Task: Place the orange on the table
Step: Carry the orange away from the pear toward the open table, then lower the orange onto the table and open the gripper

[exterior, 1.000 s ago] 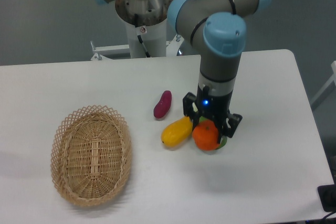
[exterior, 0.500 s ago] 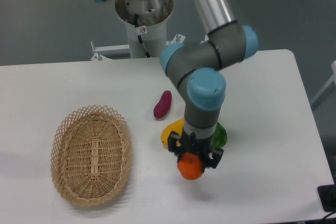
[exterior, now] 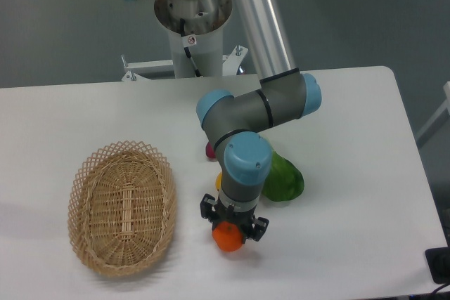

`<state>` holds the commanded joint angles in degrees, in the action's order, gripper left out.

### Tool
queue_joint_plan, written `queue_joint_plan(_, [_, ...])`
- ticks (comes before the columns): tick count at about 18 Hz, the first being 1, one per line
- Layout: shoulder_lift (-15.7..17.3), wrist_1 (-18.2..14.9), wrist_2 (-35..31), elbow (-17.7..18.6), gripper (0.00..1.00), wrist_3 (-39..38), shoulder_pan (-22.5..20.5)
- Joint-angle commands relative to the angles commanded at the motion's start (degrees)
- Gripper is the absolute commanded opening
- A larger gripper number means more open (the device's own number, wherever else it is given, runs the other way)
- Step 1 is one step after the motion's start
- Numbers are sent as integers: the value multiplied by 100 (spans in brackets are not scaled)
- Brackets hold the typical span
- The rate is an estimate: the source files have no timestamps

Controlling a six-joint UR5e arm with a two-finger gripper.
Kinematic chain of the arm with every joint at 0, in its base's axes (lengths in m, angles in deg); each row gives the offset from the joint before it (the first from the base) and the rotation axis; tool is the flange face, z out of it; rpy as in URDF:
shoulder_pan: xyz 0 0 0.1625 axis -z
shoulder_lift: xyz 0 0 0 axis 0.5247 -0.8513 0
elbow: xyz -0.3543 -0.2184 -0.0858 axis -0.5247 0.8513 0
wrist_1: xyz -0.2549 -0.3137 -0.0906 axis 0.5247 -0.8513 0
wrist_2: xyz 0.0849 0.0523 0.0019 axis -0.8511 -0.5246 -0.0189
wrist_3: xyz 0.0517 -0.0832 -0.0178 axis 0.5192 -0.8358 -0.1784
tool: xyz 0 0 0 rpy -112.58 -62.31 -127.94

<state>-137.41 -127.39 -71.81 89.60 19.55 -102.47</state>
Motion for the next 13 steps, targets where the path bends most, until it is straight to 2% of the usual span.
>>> queue_joint_plan(3, [-9,0,0,0,55,0,9])
queue_joint_plan(4, [-9,0,0,-9,58,0,9])
queue_joint_plan(5, [-9,9,0,-17,68,17,9])
queue_joint_plan(7, [-9,26,-17,-70,100,26,9])
queue_joint_plan(13, [79,44,-26,-97,100,53,0])
